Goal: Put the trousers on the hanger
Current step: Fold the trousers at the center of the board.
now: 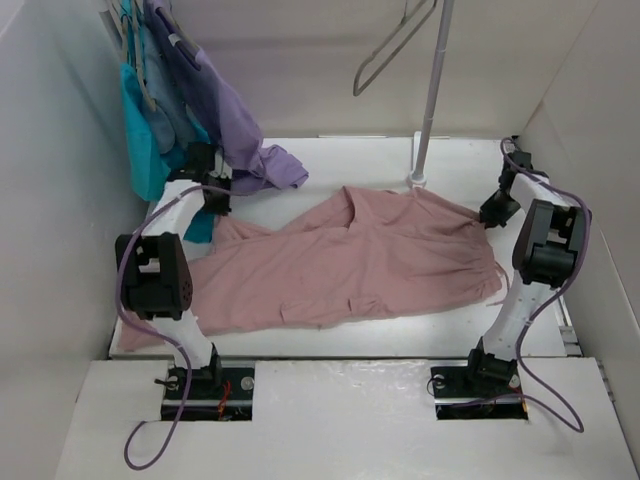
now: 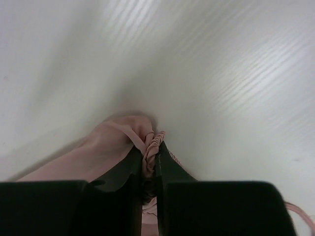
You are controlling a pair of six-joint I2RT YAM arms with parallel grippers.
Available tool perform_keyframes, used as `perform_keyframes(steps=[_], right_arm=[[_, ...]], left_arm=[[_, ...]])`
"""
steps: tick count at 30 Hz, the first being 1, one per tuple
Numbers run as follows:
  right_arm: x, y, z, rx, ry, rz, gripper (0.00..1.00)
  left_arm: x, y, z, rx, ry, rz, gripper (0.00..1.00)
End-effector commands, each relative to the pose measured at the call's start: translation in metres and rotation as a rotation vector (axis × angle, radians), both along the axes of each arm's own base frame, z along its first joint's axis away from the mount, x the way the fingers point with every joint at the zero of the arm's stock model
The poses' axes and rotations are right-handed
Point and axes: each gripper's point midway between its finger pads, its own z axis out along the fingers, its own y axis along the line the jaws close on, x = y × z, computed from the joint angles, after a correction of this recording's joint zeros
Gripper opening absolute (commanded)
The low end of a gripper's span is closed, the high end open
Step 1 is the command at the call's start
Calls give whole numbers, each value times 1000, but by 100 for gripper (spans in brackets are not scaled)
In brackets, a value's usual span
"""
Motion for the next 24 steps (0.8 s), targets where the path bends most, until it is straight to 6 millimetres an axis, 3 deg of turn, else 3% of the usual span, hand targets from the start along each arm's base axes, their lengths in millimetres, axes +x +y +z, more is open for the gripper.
perform_keyframes(steps=[1,3,5,7,8,12,16,20,22,23,24], right_arm=[[6,-41,38,-68,-104,-58,0],[2,-56,54,-110,-125,-73,0],[-1,-63,82,-171,-167,-62,0],[-3,-65,108,-208,-211,-51,0],[-3,-65,115,-213,-227,-52,0],[-12,-68,139,-264,-260,-42,0],[-18,-66,146,-273,-269,-34,0],[-14,-59,148,-244,-310,-11,0],[-11,-55,160,-235,-356,1,0],[-10,-51,160,-217,-364,13,0],[-1,-48,172,-224,-401,39,0]], left_arm=[[18,53,110,116,-277,106,0],[16,86,139,129,-345,184,0],[6,114,171,147,-419,243,0],[-1,127,191,159,-466,278,0],[-7,130,208,166,-502,279,0],[-25,148,238,202,-556,314,0],[-48,166,232,257,-529,348,0],[-69,172,173,258,-384,349,0],[-73,169,156,235,-339,327,0],[-73,170,155,225,-341,326,0],[-69,169,156,215,-345,318,0]])
